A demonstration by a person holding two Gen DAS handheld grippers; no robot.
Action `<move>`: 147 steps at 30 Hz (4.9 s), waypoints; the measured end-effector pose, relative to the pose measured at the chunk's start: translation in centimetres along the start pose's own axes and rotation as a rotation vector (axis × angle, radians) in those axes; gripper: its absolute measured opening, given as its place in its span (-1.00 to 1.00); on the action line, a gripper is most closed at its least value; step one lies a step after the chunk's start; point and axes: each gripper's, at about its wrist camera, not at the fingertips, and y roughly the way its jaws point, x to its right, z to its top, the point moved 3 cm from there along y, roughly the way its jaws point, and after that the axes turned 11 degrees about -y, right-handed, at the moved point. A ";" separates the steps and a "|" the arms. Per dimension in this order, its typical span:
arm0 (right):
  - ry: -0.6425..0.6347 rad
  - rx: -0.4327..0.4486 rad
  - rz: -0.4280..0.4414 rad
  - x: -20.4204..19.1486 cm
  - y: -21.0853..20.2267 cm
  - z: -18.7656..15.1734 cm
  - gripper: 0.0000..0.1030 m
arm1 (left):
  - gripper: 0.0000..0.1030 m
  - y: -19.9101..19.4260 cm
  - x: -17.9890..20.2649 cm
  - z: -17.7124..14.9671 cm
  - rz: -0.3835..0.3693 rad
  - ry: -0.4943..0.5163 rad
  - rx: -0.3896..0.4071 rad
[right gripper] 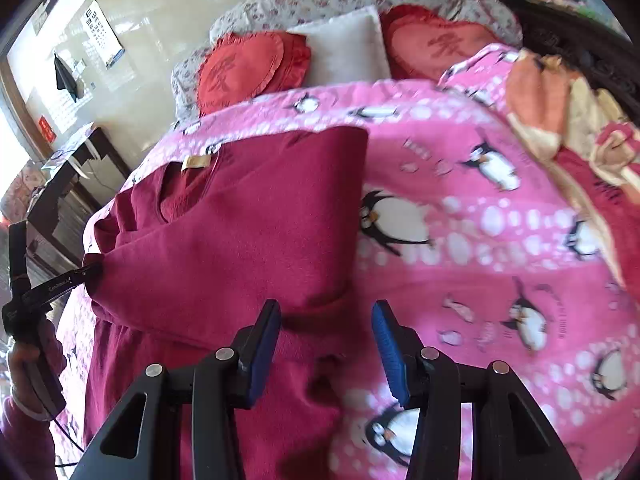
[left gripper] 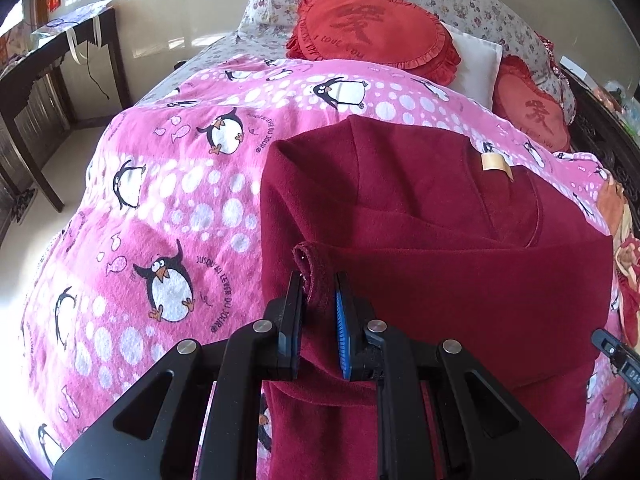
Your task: Fold small clothes
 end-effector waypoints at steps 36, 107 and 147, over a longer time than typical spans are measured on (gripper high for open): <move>0.017 0.212 -0.052 0.9 -1.3 5.4 -0.72 | -0.74 -1.4 4.5 0.7 -0.058 0.074 0.062; -0.031 -0.122 0.019 -2.3 -2.9 -8.5 0.00 | -0.49 -6.2 -0.6 -8.9 0.011 0.033 -0.049; 0.004 -0.159 0.176 -2.3 -12.4 -19.6 -0.13 | -0.49 -13.5 -9.0 -23.2 -0.062 -0.052 -0.332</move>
